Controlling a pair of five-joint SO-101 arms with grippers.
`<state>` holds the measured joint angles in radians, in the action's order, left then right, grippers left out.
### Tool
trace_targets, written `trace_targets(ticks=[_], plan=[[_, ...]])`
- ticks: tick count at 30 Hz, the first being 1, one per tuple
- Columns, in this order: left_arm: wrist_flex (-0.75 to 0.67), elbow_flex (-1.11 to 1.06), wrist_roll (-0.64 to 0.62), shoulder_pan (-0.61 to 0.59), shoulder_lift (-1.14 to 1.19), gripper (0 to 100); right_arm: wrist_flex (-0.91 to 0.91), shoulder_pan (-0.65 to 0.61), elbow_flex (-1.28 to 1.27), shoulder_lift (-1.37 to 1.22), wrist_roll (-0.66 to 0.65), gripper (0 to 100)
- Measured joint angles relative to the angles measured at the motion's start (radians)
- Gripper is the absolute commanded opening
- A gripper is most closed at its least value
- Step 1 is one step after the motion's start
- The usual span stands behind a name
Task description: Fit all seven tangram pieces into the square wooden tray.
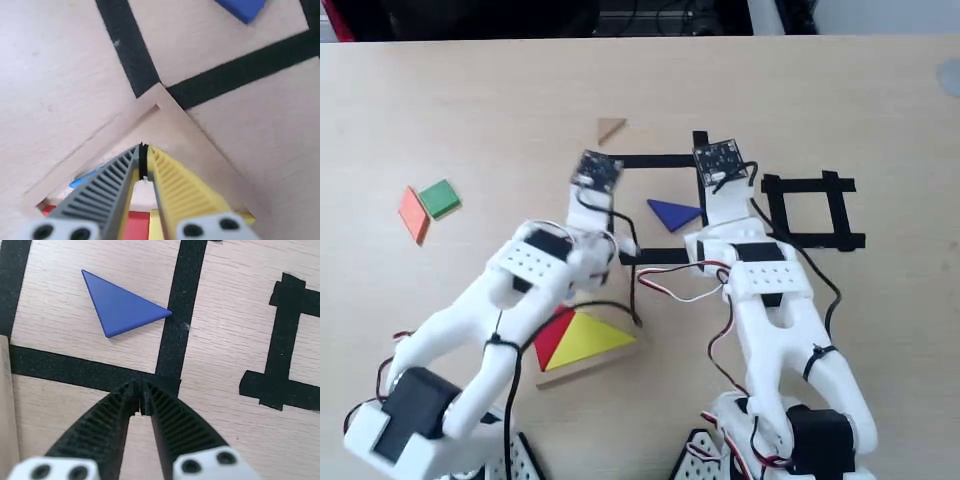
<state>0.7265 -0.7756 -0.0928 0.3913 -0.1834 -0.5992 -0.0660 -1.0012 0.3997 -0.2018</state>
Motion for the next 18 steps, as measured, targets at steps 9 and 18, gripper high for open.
trace_targets(ticks=[9,18], plan=[[0.002,-0.025,0.026,0.025,0.051,3,0.000,0.000,0.000,0.000,0.000,1.1],[0.011,-0.012,0.068,0.017,0.100,3,0.000,0.000,0.000,0.000,0.000,1.1]])
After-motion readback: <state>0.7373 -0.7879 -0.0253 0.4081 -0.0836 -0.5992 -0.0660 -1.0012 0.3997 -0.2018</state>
